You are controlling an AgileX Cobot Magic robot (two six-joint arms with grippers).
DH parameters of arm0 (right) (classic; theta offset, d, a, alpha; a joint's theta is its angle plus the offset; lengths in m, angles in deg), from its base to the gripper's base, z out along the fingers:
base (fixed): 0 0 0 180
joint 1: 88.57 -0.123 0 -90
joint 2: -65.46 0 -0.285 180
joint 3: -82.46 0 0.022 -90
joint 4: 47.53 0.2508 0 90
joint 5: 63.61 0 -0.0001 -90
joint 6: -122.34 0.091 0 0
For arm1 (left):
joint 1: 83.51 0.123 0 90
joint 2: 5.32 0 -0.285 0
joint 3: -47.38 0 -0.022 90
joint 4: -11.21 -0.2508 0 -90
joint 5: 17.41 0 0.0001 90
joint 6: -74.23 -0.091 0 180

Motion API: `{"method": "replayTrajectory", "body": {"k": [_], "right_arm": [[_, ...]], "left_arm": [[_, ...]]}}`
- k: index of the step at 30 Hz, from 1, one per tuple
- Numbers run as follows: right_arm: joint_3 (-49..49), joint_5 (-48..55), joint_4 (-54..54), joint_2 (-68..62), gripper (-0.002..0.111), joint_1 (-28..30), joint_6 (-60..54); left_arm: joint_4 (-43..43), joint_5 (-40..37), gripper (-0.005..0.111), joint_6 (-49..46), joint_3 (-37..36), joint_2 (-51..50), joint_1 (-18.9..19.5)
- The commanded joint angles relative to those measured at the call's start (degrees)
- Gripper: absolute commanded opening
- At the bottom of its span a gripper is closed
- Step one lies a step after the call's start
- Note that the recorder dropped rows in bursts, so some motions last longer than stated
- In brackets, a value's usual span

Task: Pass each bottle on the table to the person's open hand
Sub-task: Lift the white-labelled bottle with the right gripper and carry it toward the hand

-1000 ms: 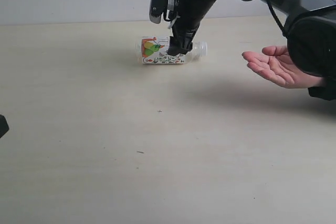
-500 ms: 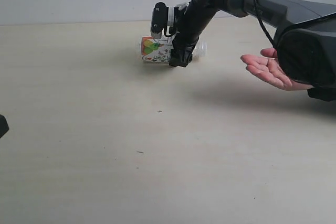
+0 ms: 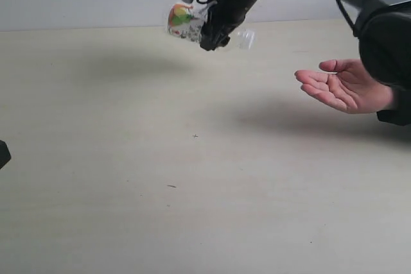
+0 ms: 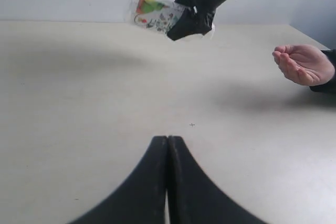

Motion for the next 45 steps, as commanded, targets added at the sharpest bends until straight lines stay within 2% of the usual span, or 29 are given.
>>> {"method": "replayTrajectory", "body": {"k": [1, 5, 8, 10, 22, 33, 45], "right_arm": [[-0.44, 2.44, -6.41, 6.71, 0.000, 0.00, 14.76], [-0.44, 9.45, -18.80, 12.59, 0.000, 0.00, 33.51], [-0.44, 13.70, -23.04, 15.34, 0.000, 0.00, 39.48], [-0.44, 16.87, -23.43, 16.92, 0.000, 0.00, 39.72], [2.11, 16.87, -21.31, 24.04, 0.000, 0.50, 47.45], [27.64, 16.87, -21.23, 39.88, 0.000, 5.49, 52.44], [46.95, 10.72, -22.94, 46.21, 0.000, 5.48, 62.61]], "left_arm": [[0.43, 0.40, 0.000, 0.09, -0.26, 0.32, 0.02], [0.43, 0.40, 0.000, 0.09, -0.26, 0.32, 0.02], [0.43, 0.40, 0.000, 0.09, -0.26, 0.32, 0.02], [0.43, 0.40, 0.000, 0.09, -0.26, 0.32, 0.02], [0.43, 0.40, 0.000, 0.09, -0.26, 0.32, 0.02], [0.43, 0.40, 0.000, 0.09, -0.26, 0.32, 0.02], [0.43, 0.40, 0.000, 0.09, -0.26, 0.32, 0.02]]}}
